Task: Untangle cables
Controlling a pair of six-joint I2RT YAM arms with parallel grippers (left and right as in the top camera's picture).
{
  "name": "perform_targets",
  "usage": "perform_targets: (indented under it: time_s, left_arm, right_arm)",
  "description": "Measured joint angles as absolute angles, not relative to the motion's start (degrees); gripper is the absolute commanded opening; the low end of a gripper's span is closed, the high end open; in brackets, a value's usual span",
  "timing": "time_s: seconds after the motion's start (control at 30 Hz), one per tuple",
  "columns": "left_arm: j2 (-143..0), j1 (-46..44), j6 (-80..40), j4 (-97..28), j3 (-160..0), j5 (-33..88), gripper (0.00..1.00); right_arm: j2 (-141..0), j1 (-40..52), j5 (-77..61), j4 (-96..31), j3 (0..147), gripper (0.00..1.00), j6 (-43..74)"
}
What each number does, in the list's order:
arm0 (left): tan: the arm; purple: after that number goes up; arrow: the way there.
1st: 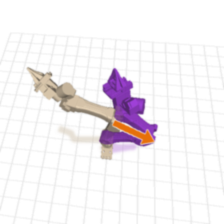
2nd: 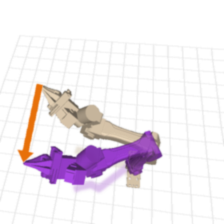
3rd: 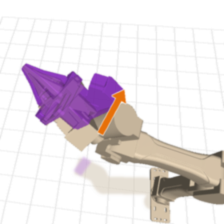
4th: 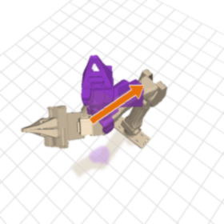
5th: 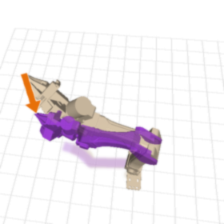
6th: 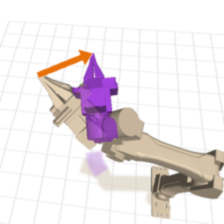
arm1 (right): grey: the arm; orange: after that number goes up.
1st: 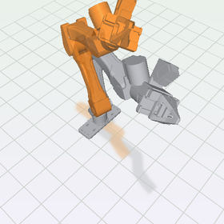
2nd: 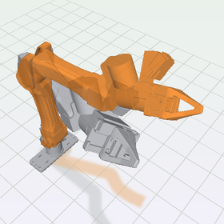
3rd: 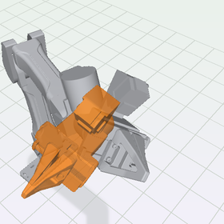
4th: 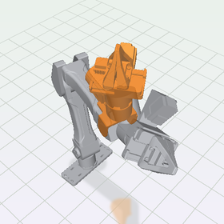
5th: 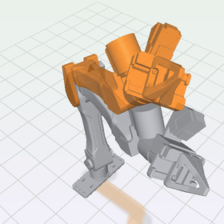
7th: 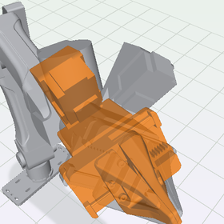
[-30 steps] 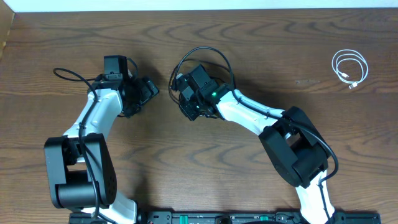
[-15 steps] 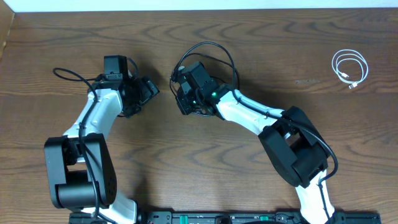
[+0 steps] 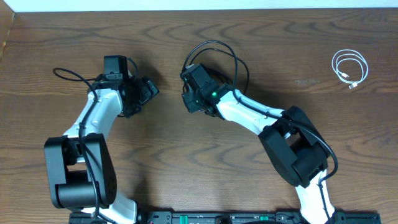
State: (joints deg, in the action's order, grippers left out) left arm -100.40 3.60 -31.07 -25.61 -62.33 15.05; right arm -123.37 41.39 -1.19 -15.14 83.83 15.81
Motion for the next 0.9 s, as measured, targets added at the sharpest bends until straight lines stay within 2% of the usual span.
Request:
perform_targets:
  time_s: [0.2,0.43,0.47,0.5,0.53,0.63,0.7,0.8,0.83,0.9]
  left_arm:
    - [-100.40,3.60,-31.07,-25.65,-62.33,15.03,0.92]
    - [-100.40,3.60,-31.07,-25.63,-62.33,15.03,0.91]
    - [-100.40,3.60,-31.07,-25.65,-62.33,15.03,0.91]
    - [-100.38,3.60,-31.07,-25.65,-62.33,15.03,0.91]
    - [-100.40,3.60,-31.07,-25.65,-62.33,15.03,0.91]
    - [-100.40,3.60,-31.07,-25.65,-62.33,15.03,0.92]
    - [-100.40,3.60,-31.07,-25.65,-62.33,15.03,0.92]
    - [-100.40,3.60,-31.07,-25.63,-62.33,15.00,0.91]
    - [-100.40,3.60,-31.07,-25.65,-62.33,15.00,0.92]
    - [-100.40,3.60,-31.07,-25.65,-62.33,14.94,0.92]
  right_arm:
    - [-123.50,41.98,-11.84,-7.73,83.83,0.01,20.84]
    - [-123.74,44.71,-19.44,-2.22,83.83,0.01,17.47]
    - [-123.74,44.71,-19.92,-1.74,83.83,0.08,17.26]
    - [-123.74,44.66,-20.12,-1.45,83.83,0.23,17.10]
    - [-123.74,44.45,-20.45,-1.17,83.83,0.34,16.75]
    - [-123.72,43.51,-20.99,-1.04,83.83,0.41,16.21]
    - [-123.70,42.68,-21.12,-1.91,83.83,0.51,15.97]
    - [-123.68,41.17,-21.15,-5.91,83.85,0.52,15.90]
    - [-123.68,40.69,-21.06,-7.55,83.85,0.46,15.97]
    - [-123.68,39.53,-20.60,-11.55,83.94,0.43,16.08]
